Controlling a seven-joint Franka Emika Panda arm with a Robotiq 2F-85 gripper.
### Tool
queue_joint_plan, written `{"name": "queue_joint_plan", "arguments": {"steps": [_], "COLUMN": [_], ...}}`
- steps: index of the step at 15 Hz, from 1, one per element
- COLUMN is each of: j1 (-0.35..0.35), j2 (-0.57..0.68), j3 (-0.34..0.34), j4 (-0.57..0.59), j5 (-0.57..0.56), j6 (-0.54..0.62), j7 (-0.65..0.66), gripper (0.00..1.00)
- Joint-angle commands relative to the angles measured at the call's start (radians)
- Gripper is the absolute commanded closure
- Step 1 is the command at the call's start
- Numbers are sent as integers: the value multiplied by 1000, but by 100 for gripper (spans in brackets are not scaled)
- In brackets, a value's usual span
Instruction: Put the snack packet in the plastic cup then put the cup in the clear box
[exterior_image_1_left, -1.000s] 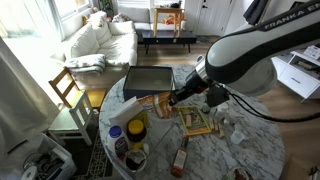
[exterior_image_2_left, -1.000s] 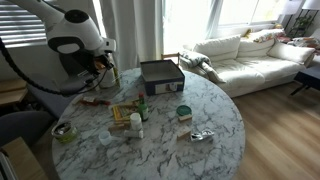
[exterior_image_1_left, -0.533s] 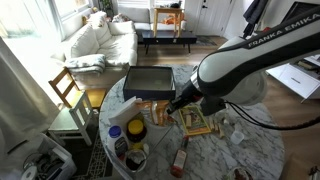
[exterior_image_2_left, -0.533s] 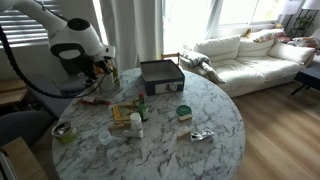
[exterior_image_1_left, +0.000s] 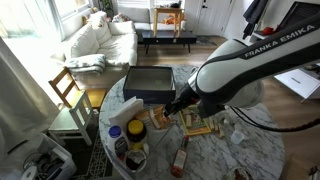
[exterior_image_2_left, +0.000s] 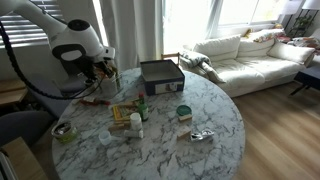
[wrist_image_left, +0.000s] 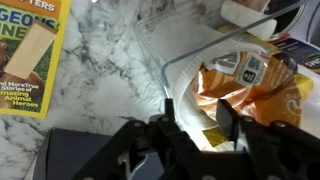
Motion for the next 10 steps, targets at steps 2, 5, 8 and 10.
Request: {"name": "queue_joint_plan", "arguments": {"steps": [2,5,8,10], "j1": [8,3,-42,-63], "j2": [-30,-62,-108,-141], "j3": [-23,-39,-36,-59], "j4": [-5,0,8,21], "j5": [-69,-110,-191,-305], "j6": [-4,-24,-84,-165], "j7": [95,152,269,416], "gripper": [12,0,0,0]}}
